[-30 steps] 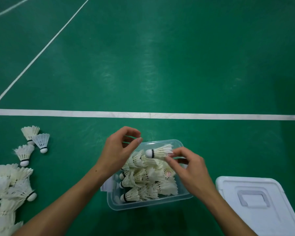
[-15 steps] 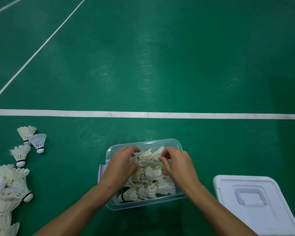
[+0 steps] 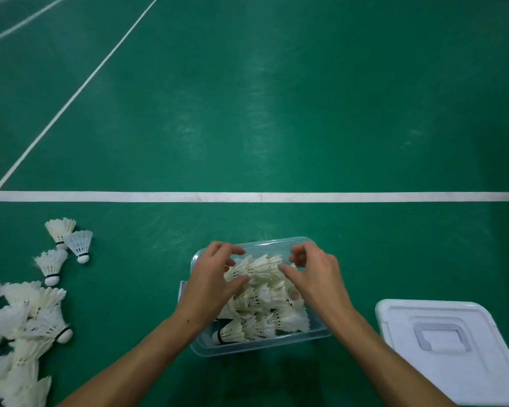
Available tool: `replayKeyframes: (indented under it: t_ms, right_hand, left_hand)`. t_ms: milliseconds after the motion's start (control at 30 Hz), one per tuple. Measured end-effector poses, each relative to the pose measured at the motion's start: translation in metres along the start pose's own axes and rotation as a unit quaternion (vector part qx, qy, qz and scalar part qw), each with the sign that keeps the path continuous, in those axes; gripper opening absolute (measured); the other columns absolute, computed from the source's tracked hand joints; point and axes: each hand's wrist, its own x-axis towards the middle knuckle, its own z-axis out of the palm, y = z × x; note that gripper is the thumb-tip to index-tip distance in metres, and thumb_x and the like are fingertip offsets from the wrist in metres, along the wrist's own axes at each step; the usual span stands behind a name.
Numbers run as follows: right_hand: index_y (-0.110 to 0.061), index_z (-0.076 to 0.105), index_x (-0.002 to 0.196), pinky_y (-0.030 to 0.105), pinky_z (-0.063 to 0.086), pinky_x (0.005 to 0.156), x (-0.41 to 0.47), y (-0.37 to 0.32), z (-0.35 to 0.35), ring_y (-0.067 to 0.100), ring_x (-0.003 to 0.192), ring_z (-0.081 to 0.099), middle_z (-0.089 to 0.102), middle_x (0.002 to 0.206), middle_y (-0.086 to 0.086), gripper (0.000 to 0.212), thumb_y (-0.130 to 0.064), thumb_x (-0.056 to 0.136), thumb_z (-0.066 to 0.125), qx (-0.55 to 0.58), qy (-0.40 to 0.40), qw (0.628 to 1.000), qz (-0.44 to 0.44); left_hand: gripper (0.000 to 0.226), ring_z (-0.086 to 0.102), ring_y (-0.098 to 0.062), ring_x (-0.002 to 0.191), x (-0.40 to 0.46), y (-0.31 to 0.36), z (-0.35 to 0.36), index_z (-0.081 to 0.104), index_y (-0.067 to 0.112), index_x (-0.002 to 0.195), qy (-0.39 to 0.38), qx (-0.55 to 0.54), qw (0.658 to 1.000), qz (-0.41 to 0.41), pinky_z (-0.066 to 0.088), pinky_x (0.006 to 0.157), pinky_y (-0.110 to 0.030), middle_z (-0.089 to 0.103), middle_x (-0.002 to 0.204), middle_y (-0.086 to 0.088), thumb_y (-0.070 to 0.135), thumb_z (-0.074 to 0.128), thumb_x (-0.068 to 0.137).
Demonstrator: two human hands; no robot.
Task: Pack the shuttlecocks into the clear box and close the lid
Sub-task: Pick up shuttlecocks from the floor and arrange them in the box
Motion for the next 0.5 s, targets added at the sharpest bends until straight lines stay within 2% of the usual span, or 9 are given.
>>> replayKeyframes:
  t_ms: [133, 267, 400, 500]
  right_hand:
    - [-0.021, 0.057, 0.138, 0.034, 0.057, 0.098, -0.005, -0.025, -0.022, 0.009, 0.109, 0.066, 0.070, 0.118, -0.010, 0.057, -0.040, 0.090, 0.081, 0.026, -0.011, 0.998, -0.053]
    - [-0.021, 0.051, 0.145, 0.036, 0.057, 0.095, -0.006, -0.063, -0.015, 0.014, 0.109, 0.066, 0.072, 0.115, -0.005, 0.068, -0.042, 0.088, 0.081, 0.015, -0.048, 0.991, -0.126]
    - [-0.023, 0.044, 0.151, 0.038, 0.058, 0.096, -0.005, -0.105, 0.019, 0.014, 0.110, 0.066, 0.072, 0.117, -0.004, 0.077, -0.043, 0.088, 0.081, 0.000, -0.093, 0.978, -0.188]
    - [-0.027, 0.040, 0.153, 0.041, 0.057, 0.098, -0.002, -0.133, 0.055, 0.014, 0.113, 0.066, 0.072, 0.119, -0.006, 0.078, -0.045, 0.088, 0.080, -0.023, -0.127, 0.967, -0.222]
  left_hand:
    - [0.054, 0.067, -0.005, 0.101, 0.001, 0.014, -0.033, 0.064, 0.023, 0.125, 0.018, -0.045, 0.999, -0.004, 0.062, 0.089, -0.029, 0.063, 0.122, 0.006, 0.030, 0.090, 0.079]
    - [0.061, 0.069, -0.011, 0.098, -0.006, 0.006, -0.077, 0.064, 0.019, 0.129, 0.040, -0.051, 0.998, -0.007, 0.063, 0.084, -0.036, 0.066, 0.121, 0.000, 0.028, 0.093, 0.076]
    - [0.062, 0.069, -0.014, 0.095, -0.024, -0.031, -0.119, 0.062, 0.029, 0.127, 0.087, -0.052, 0.994, -0.044, 0.063, 0.083, -0.040, 0.067, 0.118, 0.001, 0.023, 0.094, 0.075]
    - [0.061, 0.069, -0.017, 0.095, -0.044, -0.071, -0.146, 0.062, 0.030, 0.126, 0.123, -0.060, 0.986, -0.091, 0.063, 0.084, -0.043, 0.068, 0.117, 0.001, 0.021, 0.095, 0.075]
